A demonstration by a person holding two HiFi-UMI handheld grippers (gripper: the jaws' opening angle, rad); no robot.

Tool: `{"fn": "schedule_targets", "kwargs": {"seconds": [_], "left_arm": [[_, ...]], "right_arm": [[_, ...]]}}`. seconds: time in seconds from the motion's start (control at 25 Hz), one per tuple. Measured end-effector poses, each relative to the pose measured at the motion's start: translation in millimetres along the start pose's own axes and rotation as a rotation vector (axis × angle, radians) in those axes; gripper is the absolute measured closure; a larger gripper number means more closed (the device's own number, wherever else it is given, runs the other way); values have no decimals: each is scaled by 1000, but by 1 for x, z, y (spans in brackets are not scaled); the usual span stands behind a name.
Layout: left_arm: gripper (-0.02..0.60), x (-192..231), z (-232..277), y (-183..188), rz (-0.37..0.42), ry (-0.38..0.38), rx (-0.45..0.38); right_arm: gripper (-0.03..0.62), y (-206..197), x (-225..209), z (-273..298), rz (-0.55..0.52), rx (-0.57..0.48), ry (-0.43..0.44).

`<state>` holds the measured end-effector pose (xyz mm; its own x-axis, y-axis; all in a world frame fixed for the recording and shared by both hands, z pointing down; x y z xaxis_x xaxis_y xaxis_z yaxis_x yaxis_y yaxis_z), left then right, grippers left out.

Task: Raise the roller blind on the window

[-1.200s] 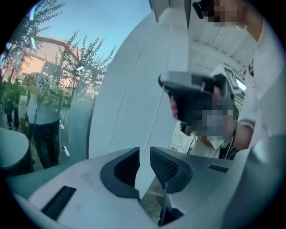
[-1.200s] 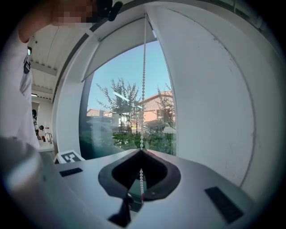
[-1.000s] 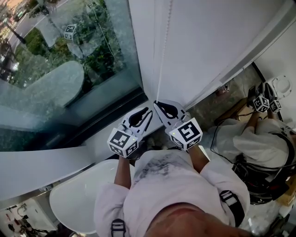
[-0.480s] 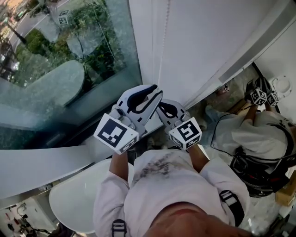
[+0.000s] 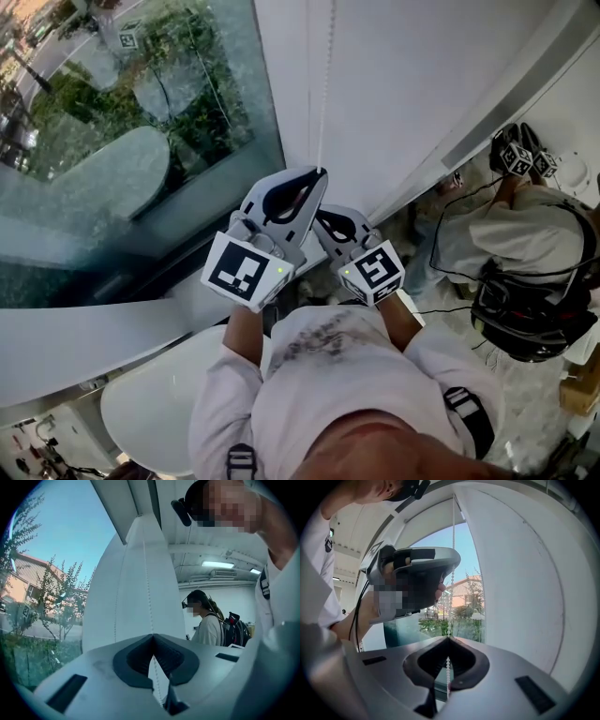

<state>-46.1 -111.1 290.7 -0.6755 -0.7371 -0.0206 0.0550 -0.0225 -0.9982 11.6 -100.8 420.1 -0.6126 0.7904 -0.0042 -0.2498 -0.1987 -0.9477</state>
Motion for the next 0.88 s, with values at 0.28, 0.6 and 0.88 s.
{"fn": "schedule_targets", "kwargs": {"seconds": [0.28,0.6,0.88], "left_arm": [[574,3,1,-19,-4,21,30],[574,3,1,-42,-37,20,40],[574,6,3,-60,-67,21,55]], "right_arm": [[533,-13,1,4,-2,52,2],[533,-34,3,11,14,100,5],[533,-49,1,17,22,138,9]]}}
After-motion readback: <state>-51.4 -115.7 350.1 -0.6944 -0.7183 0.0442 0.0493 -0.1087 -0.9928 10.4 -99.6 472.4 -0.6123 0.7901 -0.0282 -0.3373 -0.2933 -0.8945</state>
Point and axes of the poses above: the fingertips, and each gripper's own axes: z forward along the fingers, x to its left, y out of its top, the point moved 5 cm from there along -z, backward along the fingers, and after that the axes turned 9 degrees about x, right-handed, at the moved point
